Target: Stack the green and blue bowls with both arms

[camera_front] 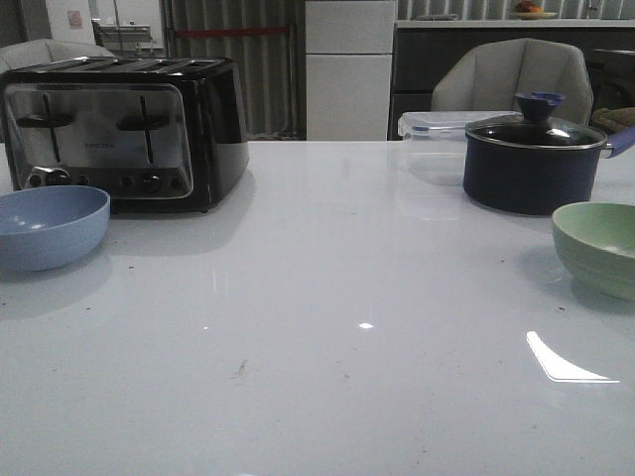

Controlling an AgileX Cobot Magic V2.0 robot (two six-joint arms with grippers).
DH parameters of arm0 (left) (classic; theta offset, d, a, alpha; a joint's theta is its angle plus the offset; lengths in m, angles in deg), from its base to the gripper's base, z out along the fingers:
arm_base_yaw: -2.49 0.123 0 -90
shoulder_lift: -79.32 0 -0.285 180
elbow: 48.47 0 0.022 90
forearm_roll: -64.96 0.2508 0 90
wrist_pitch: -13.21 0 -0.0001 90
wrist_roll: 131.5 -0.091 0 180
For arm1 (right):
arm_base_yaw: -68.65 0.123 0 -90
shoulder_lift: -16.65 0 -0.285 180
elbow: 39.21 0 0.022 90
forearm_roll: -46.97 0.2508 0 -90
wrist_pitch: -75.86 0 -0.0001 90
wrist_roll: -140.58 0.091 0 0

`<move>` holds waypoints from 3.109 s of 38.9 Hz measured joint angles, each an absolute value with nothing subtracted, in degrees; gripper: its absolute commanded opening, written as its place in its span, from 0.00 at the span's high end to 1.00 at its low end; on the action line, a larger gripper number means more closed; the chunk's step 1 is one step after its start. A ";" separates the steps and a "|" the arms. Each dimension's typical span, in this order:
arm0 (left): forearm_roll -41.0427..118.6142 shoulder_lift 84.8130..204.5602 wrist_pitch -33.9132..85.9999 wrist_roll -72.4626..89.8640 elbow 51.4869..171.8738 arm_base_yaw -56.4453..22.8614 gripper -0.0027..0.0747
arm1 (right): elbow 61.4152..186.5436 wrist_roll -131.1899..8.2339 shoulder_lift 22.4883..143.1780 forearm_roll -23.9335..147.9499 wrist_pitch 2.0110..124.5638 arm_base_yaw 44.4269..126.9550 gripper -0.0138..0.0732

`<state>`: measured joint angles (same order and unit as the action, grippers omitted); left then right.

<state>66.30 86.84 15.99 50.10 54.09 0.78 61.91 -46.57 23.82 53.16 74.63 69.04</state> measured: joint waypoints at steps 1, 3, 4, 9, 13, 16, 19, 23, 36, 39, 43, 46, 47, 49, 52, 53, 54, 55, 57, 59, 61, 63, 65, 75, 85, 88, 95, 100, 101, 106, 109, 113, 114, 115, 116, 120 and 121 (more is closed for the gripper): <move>66.30 86.84 15.99 50.10 54.09 0.78 0.84 | 61.91 -46.57 23.82 53.16 74.63 69.04 0.84; 66.30 86.84 15.99 50.10 54.09 0.78 0.84 | 61.91 -46.57 23.82 53.16 74.63 69.04 0.84; 66.30 86.84 15.99 50.10 54.09 0.78 0.84 | 61.91 -46.57 23.82 53.16 74.63 69.04 0.84; 66.30 86.84 15.99 50.10 54.09 0.78 0.84 | 61.91 -46.57 23.82 53.16 74.63 69.04 0.84; 66.30 86.84 15.99 50.10 54.09 0.78 0.84 | 61.91 -46.57 23.82 53.16 74.63 69.04 0.84; 66.30 86.84 15.99 50.10 54.09 0.78 0.84 | 61.91 -46.57 23.82 53.16 74.63 69.04 0.84; 66.30 86.84 15.99 50.10 54.09 0.78 0.84 | 61.91 -46.57 23.82 53.16 74.63 69.04 0.84; 66.30 86.84 15.99 50.10 54.09 0.78 0.84 | 61.91 -46.57 23.82 53.16 74.63 69.04 0.84; 66.30 86.84 15.99 50.10 54.09 0.78 0.84 | 61.91 -46.57 23.82 53.16 74.63 69.04 0.84; 66.30 86.84 15.99 50.10 54.09 0.78 0.84 | 61.91 -46.57 23.82 53.16 74.75 69.04 0.84; 66.30 86.84 15.58 50.10 54.09 0.78 0.84 | 61.91 -46.57 23.82 53.16 75.12 69.04 0.84; 66.30 86.84 14.25 50.10 54.09 0.78 0.84 | 61.91 -46.57 23.82 53.41 75.25 69.04 0.84; 66.30 86.84 13.21 50.10 54.09 0.78 0.84 | 61.91 -46.57 23.82 53.68 75.25 69.04 0.84; 66.30 86.84 11.48 50.10 54.09 0.78 0.84 | 62.04 -46.57 23.82 54.31 74.78 69.04 0.84; 66.30 86.84 8.58 50.10 54.09 0.78 0.84 | 63.52 -46.57 23.82 54.83 73.53 69.04 0.84; 66.30 86.84 8.16 50.10 54.21 0.78 0.84 | 64.10 -46.57 23.82 54.88 73.14 69.04 0.84; 66.30 86.84 7.90 50.10 54.49 0.78 0.84 | 65.04 -46.57 23.82 54.97 72.66 69.04 0.84; 66.30 86.84 7.90 50.10 54.89 0.78 0.84 | 66.12 -46.57 23.82 55.01 72.26 69.04 0.84; 66.30 86.84 8.01 50.10 56.07 0.78 0.84 | 68.22 -46.57 23.82 55.11 71.06 69.04 0.84; 66.30 86.84 8.44 50.10 58.20 0.78 0.84 | 70.48 -46.57 23.82 55.11 69.66 69.04 0.84; 66.30 86.84 9.23 50.10 60.58 0.78 0.84 | 72.96 -46.57 23.82 55.11 67.73 69.04 0.84; 66.30 86.84 10.62 50.10 63.90 0.78 0.84 | 76.78 -46.57 25.00 55.11 65.28 69.04 0.84; 66.30 86.84 12.43 50.10 67.12 0.78 0.84 | 80.21 -46.57 26.92 55.11 63.44 69.04 0.84; 66.30 92.98 28.21 50.10 81.56 0.78 0.84 | 94.55 -46.57 39.19 55.11 55.53 69.04 0.84; 65.43 105.32 43.32 50.10 87.40 0.78 0.84 | 98.11 -46.57 49.61 55.11 44.95 69.04 0.84; 65.43 107.43 45.47 50.10 87.41 0.78 0.84 | 98.11 -46.57 51.88 55.11 41.44 69.04 0.84; 65.39 110.78 49.21 50.10 87.41 0.78 0.84 | 98.11 -46.57 55.79 55.11 37.09 69.04 0.84; 65.39 111.79 50.98 50.10 87.41 0.78 0.84 | 98.11 -46.57 57.06 55.11 34.76 69.04 0.84; 65.39 111.89 51.19 50.10 87.41 0.78 0.84 | 98.11 -46.57 57.17 55.11 34.37 69.04 0.84; 64.96 111.87 51.64 50.10 87.23 0.78 0.84 | 98.11 -46.57 57.17 55.11 33.53 69.04 0.84; 64.96 111.87 51.76 50.10 87.23 0.78 0.84 | 98.11 -46.57 57.17 55.11 32.85 69.04 0.83; 64.96 111.87 51.76 50.10 87.23 0.78 0.82 | 98.11 -46.57 57.17 55.11 32.01 69.04 0.80; 64.96 111.87 51.76 50.10 87.23 0.78 0.80 | 98.11 -46.57 57.17 55.11 31.73 69.04 0.77; 64.96 111.87 51.76 50.10 87.23 0.78 0.76 | 98.11 -46.57 57.17 55.11 31.61 69.04 0.74; 64.96 111.87 51.76 50.10 87.23 0.78 0.73 | 98.11 -46.57 57.17 55.11 31.49 69.04 0.69; 64.96 111.87 52.00 50.10 87.23 0.78 0.48 | 98.11 -46.57 57.17 55.11 31.27 69.04 0.48; 64.96 111.87 52.10 50.10 87.23 0.78 0.40 | 98.11 -46.57 57.17 55.11 31.27 69.04 0.42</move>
